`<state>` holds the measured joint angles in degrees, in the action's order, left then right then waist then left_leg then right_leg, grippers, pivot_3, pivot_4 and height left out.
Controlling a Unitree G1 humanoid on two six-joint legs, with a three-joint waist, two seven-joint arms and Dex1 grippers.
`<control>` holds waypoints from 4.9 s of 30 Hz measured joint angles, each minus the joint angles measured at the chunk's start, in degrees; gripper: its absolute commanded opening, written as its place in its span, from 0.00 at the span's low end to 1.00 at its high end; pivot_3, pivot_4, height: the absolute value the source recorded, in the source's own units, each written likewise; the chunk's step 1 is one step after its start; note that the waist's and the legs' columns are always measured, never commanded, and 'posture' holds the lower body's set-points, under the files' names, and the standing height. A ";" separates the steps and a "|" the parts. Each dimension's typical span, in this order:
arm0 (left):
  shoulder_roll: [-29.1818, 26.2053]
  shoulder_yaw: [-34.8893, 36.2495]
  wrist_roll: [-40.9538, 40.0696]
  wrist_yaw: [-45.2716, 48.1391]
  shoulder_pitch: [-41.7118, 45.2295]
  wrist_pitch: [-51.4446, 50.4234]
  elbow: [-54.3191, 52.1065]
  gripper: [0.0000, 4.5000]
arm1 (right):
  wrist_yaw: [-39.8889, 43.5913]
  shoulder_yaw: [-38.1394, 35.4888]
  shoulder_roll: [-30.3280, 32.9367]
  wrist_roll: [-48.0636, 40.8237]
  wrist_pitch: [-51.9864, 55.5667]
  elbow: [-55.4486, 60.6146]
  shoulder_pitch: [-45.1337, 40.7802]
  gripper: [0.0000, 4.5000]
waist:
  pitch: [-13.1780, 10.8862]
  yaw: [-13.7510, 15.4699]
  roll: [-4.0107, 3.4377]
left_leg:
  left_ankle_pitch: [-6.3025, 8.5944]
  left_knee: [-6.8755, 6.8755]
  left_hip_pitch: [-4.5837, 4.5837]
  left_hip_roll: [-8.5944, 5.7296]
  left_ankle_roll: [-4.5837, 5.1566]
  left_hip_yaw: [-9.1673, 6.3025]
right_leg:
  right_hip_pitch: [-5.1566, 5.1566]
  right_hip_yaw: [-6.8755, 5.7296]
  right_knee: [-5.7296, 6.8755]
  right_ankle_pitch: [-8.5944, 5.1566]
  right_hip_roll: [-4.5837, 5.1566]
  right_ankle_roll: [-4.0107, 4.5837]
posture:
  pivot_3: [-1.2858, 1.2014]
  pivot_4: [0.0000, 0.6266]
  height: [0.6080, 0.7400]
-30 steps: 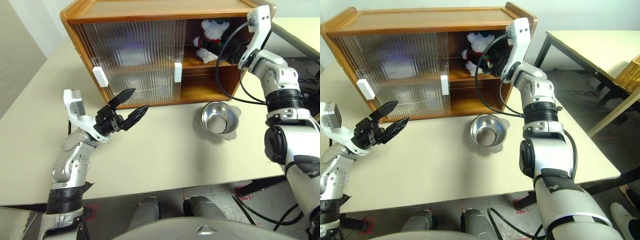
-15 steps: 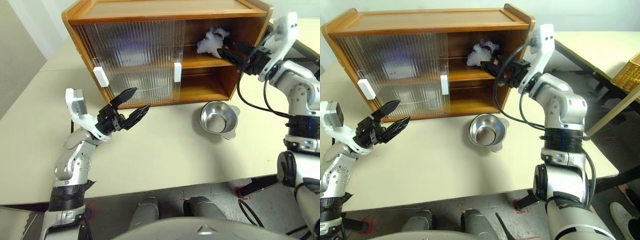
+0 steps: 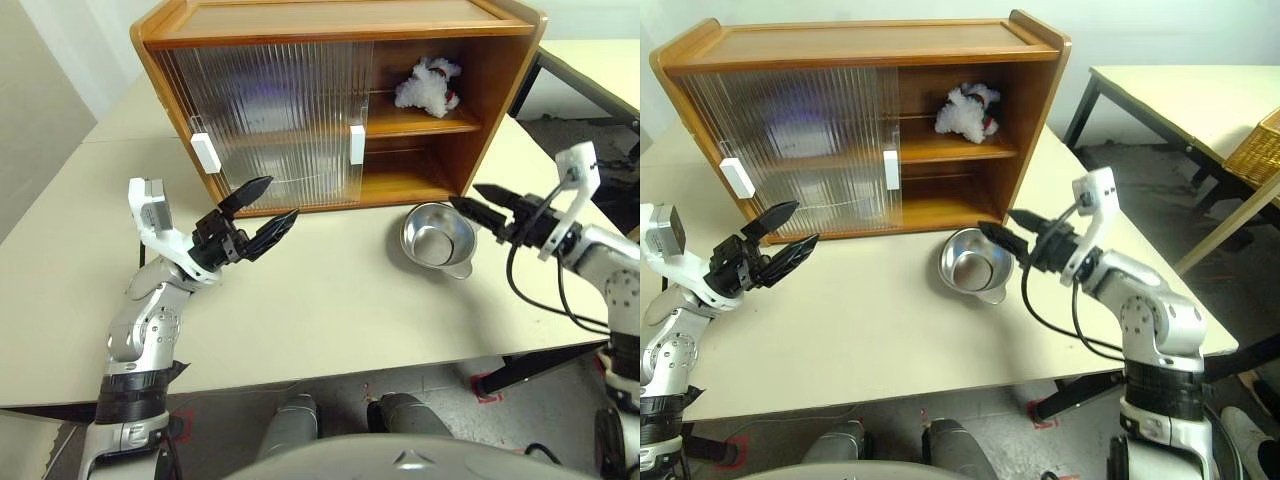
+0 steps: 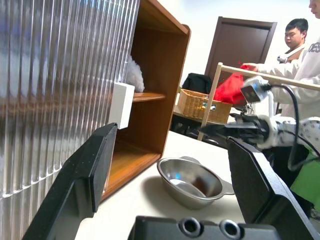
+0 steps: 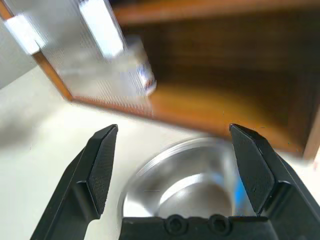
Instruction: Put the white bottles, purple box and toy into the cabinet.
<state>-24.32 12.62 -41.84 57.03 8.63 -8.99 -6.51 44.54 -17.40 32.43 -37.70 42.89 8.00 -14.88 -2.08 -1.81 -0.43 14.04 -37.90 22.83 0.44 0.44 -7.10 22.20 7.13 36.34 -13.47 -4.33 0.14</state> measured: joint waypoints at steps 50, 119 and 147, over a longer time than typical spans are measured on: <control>-1.37 0.09 -0.30 -0.23 -2.61 -0.41 -1.07 1.00 | -15.97 -16.68 -7.98 -25.48 37.01 -15.10 4.73 0.99 | -0.46 0.17 0.49 | 0.14 0.27 0.31 -0.04 -0.22 -0.16 | 0.29 0.05 -0.04 -0.31 0.01 0.08 | 0.50 0.12 1.00; -1.43 -0.02 0.00 -0.21 -1.50 -0.39 -1.15 1.00 | -26.98 -19.42 -7.52 -33.14 34.97 -22.36 -0.03 0.00 | -0.34 0.19 0.61 | 0.12 0.19 0.11 -0.03 -0.15 -0.18 | 0.08 0.00 0.00 -0.13 0.00 -0.20 | 0.50 0.10 1.00; -1.48 -0.05 0.16 -0.09 -1.46 -0.38 -1.15 1.00 | -28.94 -18.02 -9.17 -31.94 39.74 -21.31 1.08 0.99 | -0.30 -0.01 0.62 | 0.15 0.19 0.22 -0.04 -0.17 -0.20 | 0.25 0.03 -0.02 -0.09 -0.01 0.04 | 0.50 0.10 1.00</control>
<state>-25.80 12.58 -41.68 56.94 7.17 -9.37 -7.67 15.60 -35.42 23.26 -69.64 82.63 -13.31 -13.79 -2.38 -1.82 0.18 14.19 -37.71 23.05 0.39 0.27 -7.30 22.45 7.16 36.32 -13.56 -4.33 0.17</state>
